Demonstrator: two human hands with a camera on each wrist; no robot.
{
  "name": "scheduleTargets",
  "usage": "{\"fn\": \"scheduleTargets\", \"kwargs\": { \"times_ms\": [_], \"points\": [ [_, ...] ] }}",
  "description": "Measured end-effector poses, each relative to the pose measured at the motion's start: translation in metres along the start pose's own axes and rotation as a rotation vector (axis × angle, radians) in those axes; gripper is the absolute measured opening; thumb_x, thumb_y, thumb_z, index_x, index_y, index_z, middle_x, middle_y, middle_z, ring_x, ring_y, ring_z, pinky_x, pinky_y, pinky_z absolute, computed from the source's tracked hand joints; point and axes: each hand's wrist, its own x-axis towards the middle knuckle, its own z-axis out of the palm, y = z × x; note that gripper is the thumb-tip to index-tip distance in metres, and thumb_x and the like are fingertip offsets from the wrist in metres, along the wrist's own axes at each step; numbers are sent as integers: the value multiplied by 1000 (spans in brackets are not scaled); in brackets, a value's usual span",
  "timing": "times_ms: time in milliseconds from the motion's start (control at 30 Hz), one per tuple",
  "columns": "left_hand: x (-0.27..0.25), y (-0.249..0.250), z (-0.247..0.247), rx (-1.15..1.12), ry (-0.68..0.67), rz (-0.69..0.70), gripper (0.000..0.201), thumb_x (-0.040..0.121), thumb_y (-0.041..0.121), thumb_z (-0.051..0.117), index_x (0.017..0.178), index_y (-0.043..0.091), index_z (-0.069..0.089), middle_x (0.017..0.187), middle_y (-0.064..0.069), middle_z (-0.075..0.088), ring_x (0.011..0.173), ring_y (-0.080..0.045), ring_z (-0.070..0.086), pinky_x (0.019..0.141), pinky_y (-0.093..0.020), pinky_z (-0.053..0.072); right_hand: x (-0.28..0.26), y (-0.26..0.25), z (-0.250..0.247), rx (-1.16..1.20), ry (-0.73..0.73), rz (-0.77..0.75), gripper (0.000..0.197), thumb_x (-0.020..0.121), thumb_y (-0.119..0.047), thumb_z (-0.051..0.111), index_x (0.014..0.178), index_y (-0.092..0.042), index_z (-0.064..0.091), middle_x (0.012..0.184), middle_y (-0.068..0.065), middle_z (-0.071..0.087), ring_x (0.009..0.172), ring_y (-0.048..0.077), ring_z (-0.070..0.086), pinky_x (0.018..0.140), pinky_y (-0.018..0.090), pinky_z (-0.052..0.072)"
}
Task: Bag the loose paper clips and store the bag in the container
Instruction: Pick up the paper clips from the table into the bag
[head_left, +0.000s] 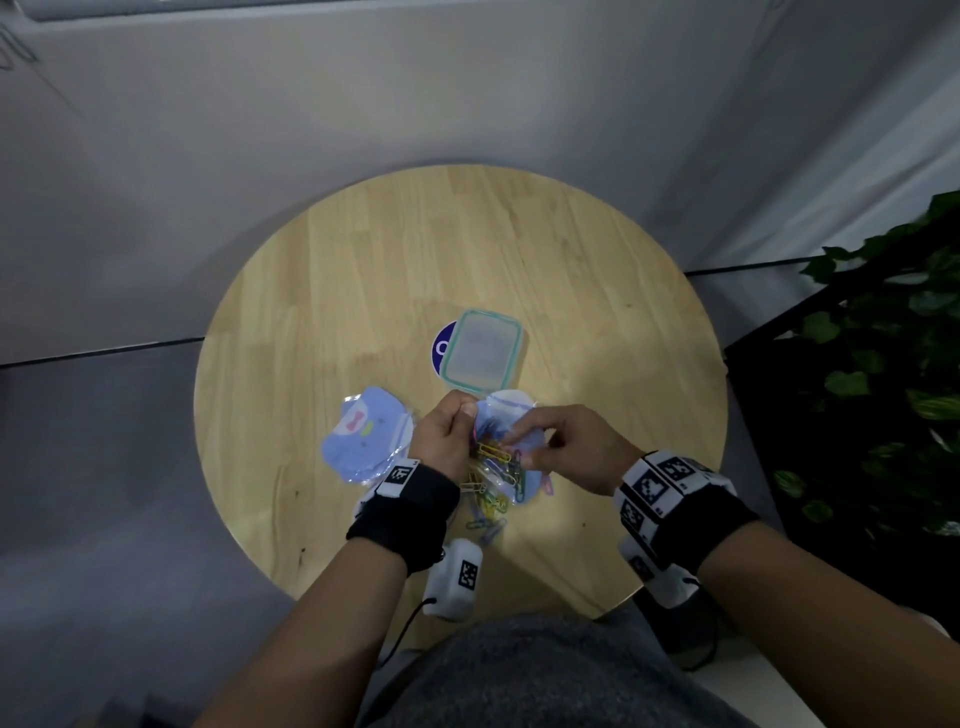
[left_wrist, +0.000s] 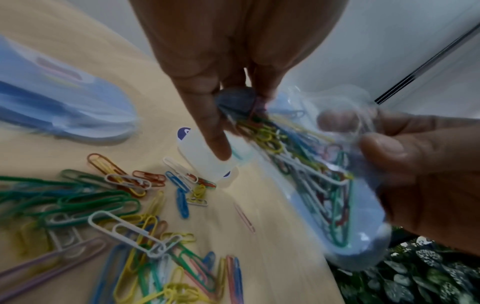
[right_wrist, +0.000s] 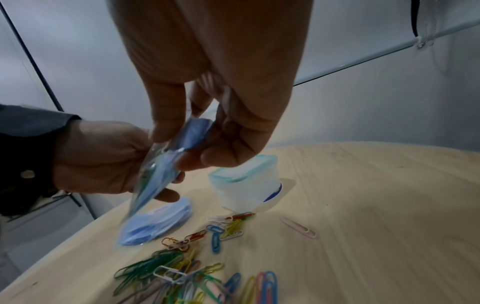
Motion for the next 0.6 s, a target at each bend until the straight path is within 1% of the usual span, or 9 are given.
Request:
{"fn": "scheduleTargets", "kwargs": {
  "times_ms": [100,133,167,233,267,367,433,500,600],
  "points": [
    [1,4,3,7,11,2,32,95,5,44,67,20,47,60,5,44,50,2,38,52,-12,36,3,-3,9,-80,-96,35,20,80,-8,68,97,-16,75,67,-23,65,59,-11,60,59,6,44],
    [2,5,4,5,15,0,32,95,5,44,67,20,47,61,4,45,50,2,39,52,-11,36,3,-4,10,-90,-107,31,21,80,-10,68,96,-20,75,71,-22,66,59,-12,59,58,3,42],
    [1,5,3,2,17,1,31,95,5,44,67,19,47,61,4,45,51,2,39,52,-11,35,2,-4,9,-78,-94,18,22,78,-12,70,92,-28,75,79,-17,68,65,-9,62,62,6,45],
    [0,7,1,6,20,-2,29,95,5,44,69,17,48,61,3,44,50,3,38,51,-10,35,0,-3,4,-22,-5,1,29,71,-14,75,82,-40,73,95,-6,68,85,4,65,75,22,50],
    [0,8,1,11,28,-5,28,95,5,43,69,16,48,60,3,43,49,3,38,50,-10,34,-1,-2,1,16,50,2,32,70,-10,77,81,-40,71,96,-6,66,87,7,65,76,26,50],
    [0,9,2,17,35,-12,32,96,6,42,66,20,46,57,4,42,46,2,38,48,-11,33,0,-1,-3,25,117,36,38,67,-9,81,95,-30,67,94,-9,64,79,-3,61,76,29,51],
    [-2,11,5,7,30,-20,33,96,7,42,66,21,46,56,5,42,45,3,37,48,-12,34,3,-1,1,-75,25,105,44,66,-17,81,107,-21,67,106,0,67,93,13,64,87,39,54],
    [-1,10,7,-6,34,-51,32,96,7,42,67,20,47,58,5,44,46,4,38,50,-13,35,5,-1,7,-153,-42,145,42,68,-19,79,109,-18,69,108,8,69,90,24,66,83,44,56],
    [-1,7,0,75,33,-50,17,94,14,46,79,18,54,72,2,55,60,4,47,64,-22,41,7,0,8,-144,2,130,36,74,-15,75,110,-18,70,106,6,70,71,20,65,77,39,57]
  ]
}}
